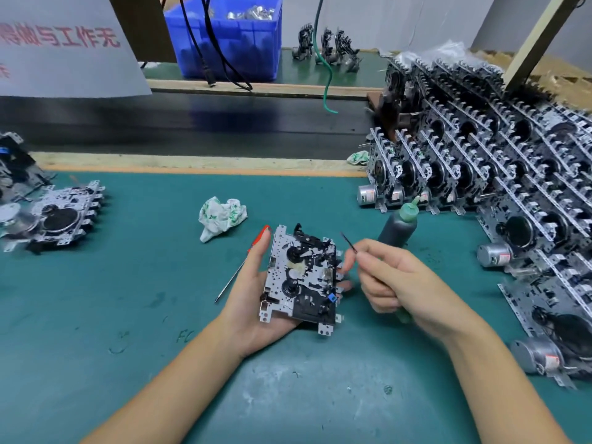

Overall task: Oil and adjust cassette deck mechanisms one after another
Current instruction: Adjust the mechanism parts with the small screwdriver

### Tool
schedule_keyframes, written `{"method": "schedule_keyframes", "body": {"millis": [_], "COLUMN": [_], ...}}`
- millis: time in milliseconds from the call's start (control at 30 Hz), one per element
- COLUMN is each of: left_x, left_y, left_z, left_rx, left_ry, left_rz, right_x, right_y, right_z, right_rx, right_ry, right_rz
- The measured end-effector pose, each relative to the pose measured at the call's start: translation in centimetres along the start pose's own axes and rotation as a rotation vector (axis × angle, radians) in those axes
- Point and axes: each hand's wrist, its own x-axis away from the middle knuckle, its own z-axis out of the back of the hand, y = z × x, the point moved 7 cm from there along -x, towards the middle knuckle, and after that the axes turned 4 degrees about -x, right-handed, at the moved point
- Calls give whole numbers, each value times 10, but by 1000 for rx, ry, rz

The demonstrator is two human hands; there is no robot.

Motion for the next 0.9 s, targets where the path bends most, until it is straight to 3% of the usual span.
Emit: {"method": "schedule_keyframes", "body": {"millis": [167,267,900], "left_x": [0,1,-3], "left_y": [-1,-1,0], "left_z": [2,2,3], "left_rx": [-23,-28,-90], "left_ry": [20,36,150], "left_rz": [22,40,-15], "right_x": [5,5,6], "right_y": [12,23,25], "right_z": [-14,-15,-9], "right_rx": [231,211,321], "right_ry": [-112,-83,-16], "right_rz": [-173,-277,-321]}}
